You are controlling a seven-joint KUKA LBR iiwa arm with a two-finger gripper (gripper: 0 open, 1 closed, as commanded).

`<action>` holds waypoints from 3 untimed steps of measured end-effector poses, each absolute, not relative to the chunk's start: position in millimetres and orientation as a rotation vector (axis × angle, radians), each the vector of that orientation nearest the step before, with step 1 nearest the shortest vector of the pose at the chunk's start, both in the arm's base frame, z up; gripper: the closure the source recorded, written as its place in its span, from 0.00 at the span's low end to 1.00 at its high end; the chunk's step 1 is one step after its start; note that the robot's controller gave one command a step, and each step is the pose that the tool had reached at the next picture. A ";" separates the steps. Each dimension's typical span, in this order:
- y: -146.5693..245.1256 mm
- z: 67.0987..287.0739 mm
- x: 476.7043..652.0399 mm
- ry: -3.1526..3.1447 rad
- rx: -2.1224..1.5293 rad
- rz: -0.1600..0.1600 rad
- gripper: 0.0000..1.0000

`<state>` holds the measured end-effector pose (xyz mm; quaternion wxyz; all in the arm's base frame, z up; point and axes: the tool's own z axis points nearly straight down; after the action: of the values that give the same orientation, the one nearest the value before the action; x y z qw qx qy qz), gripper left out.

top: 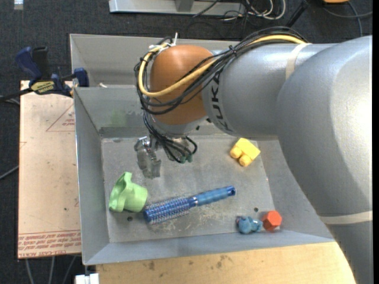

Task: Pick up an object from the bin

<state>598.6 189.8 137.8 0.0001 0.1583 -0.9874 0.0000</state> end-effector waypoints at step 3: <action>139.4 181.3 548.2 -3.141 0.107 0.002 1.00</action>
Offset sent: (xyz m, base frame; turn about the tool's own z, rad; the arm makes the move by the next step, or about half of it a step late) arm -0.0282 -0.0163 0.0554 0.2687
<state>548.2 139.4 181.3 -0.0008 0.0340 -0.9994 0.0006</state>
